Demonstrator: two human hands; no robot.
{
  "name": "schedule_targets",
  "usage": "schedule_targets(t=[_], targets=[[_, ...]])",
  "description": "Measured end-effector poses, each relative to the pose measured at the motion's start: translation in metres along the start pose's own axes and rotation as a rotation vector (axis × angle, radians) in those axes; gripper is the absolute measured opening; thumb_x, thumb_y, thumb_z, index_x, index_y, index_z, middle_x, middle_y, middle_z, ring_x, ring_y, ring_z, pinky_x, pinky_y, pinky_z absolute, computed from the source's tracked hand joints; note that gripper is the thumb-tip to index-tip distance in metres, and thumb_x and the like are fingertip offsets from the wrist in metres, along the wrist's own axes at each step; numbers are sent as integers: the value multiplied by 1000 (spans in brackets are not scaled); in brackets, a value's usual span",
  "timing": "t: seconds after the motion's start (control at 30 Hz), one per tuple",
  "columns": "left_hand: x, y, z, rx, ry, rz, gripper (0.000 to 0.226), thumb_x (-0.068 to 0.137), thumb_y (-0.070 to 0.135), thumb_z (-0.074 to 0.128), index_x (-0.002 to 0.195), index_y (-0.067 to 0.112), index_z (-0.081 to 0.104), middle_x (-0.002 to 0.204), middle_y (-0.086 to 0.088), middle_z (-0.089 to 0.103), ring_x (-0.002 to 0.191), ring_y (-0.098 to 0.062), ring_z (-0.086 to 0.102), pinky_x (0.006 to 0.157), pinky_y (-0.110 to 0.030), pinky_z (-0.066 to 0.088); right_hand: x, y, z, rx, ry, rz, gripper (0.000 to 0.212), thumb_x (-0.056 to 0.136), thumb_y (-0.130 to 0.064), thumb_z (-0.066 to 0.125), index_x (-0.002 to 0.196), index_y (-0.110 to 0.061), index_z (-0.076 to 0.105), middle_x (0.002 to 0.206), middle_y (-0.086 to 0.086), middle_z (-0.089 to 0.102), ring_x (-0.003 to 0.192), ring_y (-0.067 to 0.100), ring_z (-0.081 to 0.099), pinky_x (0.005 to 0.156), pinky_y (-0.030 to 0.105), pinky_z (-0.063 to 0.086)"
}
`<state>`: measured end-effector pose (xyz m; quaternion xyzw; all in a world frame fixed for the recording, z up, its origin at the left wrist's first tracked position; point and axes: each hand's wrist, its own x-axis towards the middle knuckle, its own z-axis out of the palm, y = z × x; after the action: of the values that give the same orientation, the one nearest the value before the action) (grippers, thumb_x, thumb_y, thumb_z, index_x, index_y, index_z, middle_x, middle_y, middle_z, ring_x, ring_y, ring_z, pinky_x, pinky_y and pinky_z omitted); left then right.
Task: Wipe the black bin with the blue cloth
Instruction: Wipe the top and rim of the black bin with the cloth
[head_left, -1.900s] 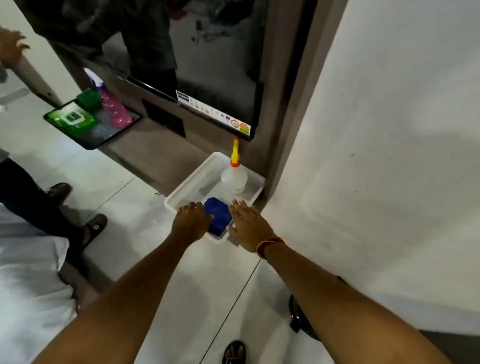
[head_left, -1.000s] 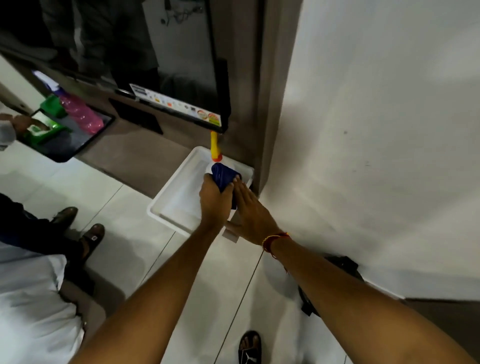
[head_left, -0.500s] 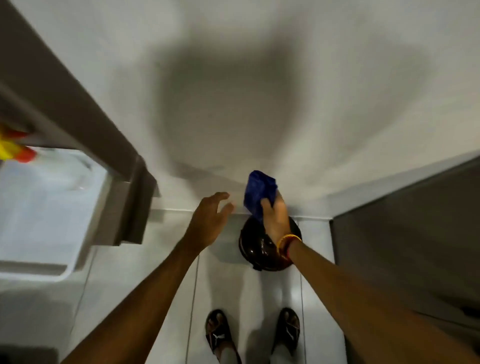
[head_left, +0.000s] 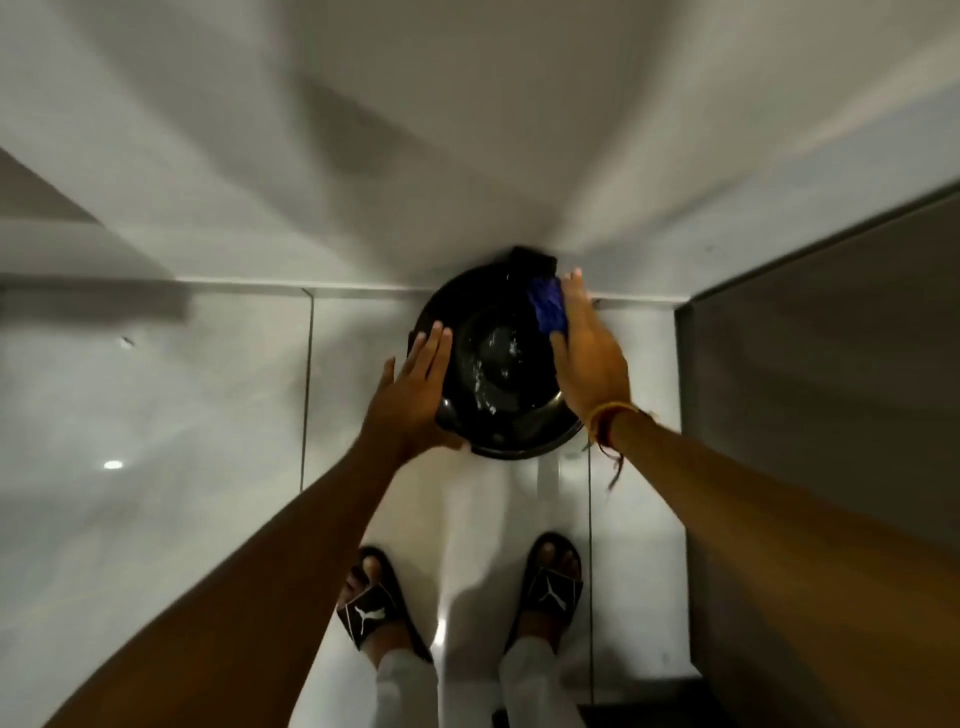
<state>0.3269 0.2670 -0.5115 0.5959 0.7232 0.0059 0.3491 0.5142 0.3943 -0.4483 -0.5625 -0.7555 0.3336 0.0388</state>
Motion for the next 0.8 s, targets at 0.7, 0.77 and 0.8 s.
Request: schedule_targets(t=[0.7,0.77,0.8], targets=[[13,-9,25,-86,45,-23,164,46,69,87,160,13,-17,170,-4,-20,158,-27,-13,119,-70,12,-43,87,72,-662,-291,-832,72,100,-25,54,164,-13,23,173,6,22,160,30,17,130,43,17],[13,-7,25,-86,50,-35,162,48,67,88,160,13,-17,170,-5,-20,158,-28,-14,119,-70,11,-41,85,68,-564,-341,-783,73,104,-41,46,166,-16,16,175,3,15,163,23,9,132,42,13],[13,-6,25,-84,49,-40,162,49,66,88,160,13,-17,170,-5,-20,158,-28,-14,119,-70,11,-41,81,69,-511,-344,-734,74,105,-50,38,166,-16,13,176,2,11,163,20,5,133,42,10]])
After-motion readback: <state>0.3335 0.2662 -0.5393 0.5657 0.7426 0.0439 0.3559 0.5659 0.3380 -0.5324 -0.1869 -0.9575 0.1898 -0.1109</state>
